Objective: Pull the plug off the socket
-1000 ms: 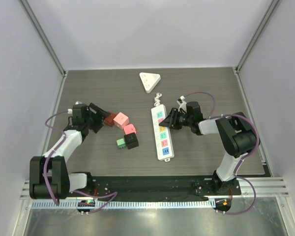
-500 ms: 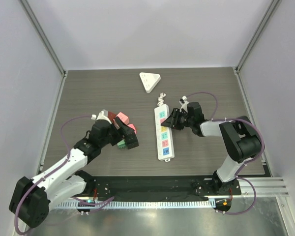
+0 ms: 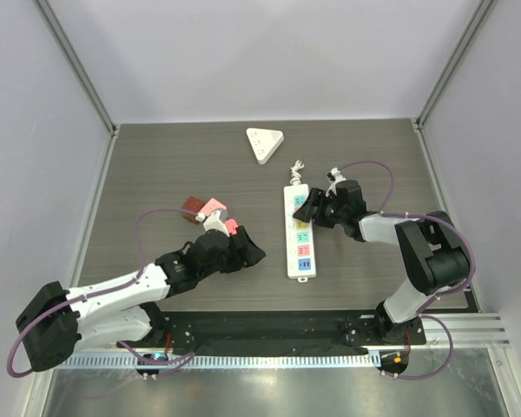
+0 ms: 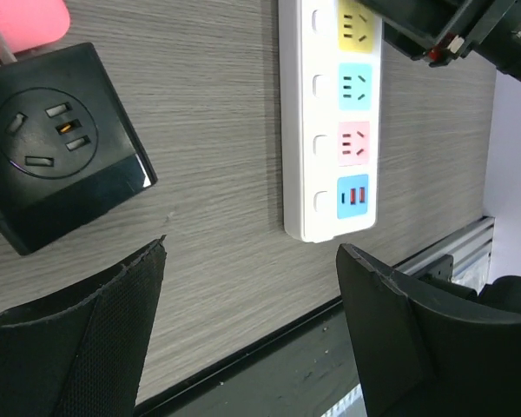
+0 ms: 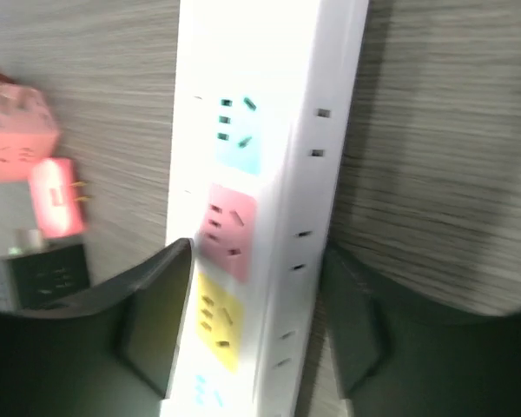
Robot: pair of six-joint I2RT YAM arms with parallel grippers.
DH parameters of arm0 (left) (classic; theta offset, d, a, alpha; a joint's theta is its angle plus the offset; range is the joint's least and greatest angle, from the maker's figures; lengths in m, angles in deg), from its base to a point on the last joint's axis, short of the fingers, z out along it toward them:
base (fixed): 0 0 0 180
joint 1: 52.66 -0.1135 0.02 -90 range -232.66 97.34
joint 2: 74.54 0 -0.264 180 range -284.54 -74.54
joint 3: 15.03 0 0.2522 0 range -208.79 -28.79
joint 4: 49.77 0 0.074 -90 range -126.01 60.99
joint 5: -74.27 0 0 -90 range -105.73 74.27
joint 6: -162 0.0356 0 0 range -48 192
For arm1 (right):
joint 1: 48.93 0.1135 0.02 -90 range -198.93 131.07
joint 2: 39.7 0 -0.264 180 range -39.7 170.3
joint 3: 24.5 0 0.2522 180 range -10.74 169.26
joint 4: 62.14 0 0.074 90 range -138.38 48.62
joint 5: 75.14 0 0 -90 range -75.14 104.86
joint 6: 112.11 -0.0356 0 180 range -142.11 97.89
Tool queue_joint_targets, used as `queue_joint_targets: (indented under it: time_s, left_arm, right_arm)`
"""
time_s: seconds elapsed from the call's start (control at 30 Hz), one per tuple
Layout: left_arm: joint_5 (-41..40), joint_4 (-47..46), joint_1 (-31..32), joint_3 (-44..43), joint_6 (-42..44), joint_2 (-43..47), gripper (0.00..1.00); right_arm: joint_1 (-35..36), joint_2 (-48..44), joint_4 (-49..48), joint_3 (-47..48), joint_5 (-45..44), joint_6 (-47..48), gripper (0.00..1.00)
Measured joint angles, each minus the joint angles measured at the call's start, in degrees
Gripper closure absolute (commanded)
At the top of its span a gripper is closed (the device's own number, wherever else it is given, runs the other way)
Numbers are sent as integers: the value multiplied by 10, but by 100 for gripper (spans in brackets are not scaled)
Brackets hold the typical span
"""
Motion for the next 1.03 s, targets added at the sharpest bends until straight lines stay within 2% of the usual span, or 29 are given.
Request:
queue_joint_targets:
  time_s: [0.2,0.33,0.5,0.6,0.77,1.03]
  left_arm:
    - [-2,1,10,0,-6,33,19]
    - [-2,2,11,3,-7,92,18]
    - [-3,5,11,18,-7,132,18]
    - [-2,2,11,45,-10,151,14]
    - [-3,-18,11,117,-25,209,10]
    - [5,-65,11,210,-54,299,9]
  right_arm:
    - [-3,-1,-3,8,-33,18,3]
    - [-2,-9,49,30,-73,24,0]
    - [-3,-71,165,29,-124,28,0]
    - [-2,-155,204,4,-130,22,0]
    - [7,-321,212,-92,-125,-19,0]
    - [14,-497,213,-260,-61,-112,0]
